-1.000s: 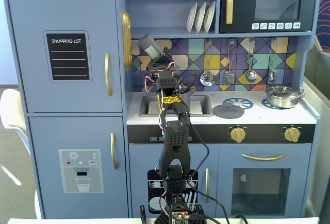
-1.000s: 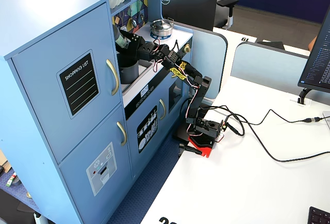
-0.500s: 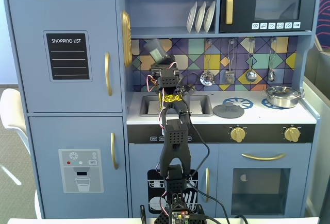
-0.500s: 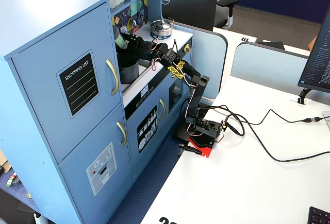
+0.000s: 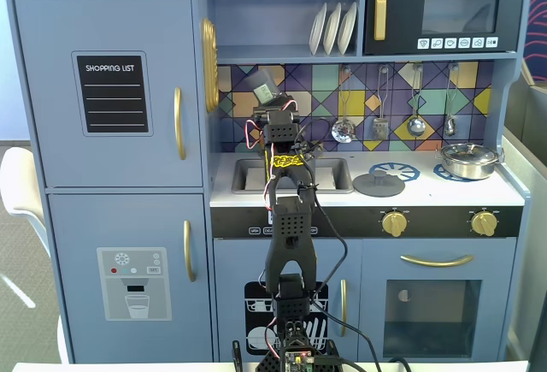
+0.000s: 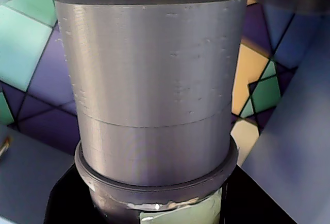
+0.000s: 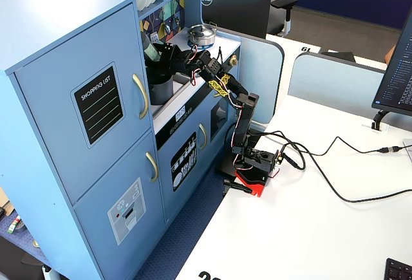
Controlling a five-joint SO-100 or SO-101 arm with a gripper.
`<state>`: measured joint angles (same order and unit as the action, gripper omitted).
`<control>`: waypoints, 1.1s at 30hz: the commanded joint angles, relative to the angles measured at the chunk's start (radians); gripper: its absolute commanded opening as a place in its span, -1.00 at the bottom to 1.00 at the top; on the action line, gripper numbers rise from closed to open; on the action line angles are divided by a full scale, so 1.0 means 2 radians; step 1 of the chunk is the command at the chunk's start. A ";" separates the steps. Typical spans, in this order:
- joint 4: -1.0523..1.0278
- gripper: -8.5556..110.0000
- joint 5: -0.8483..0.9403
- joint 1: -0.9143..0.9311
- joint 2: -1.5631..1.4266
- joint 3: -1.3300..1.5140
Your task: Put salt in the gray recipient
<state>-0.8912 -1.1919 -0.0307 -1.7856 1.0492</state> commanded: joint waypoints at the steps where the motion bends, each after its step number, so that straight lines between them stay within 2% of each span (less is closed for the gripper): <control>1: 0.058 -0.86 0.008 -0.012 -0.005 -0.014; 4: 0.141 -0.86 0.018 -0.031 -0.002 -0.018; 6: 0.160 -0.86 0.023 -0.035 0.012 -0.041; 9: 0.127 -0.86 0.017 -0.025 0.031 -0.069; 16: -0.033 -0.86 -0.021 0.006 0.013 -0.029; 19: -0.025 -0.86 -0.021 0.005 0.010 -0.012; 22: 0.044 -0.86 -0.002 -0.010 0.012 -0.011; 25: 0.146 -0.86 0.046 -0.028 0.013 -0.012; 27: 0.179 -0.86 0.095 -0.032 0.019 -0.029; 30: 0.158 -0.86 0.205 -0.015 0.025 -0.054; 33: 0.136 -0.86 0.367 0.033 0.002 -0.015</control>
<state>-0.6197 -0.8161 -0.0568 -1.7119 1.0232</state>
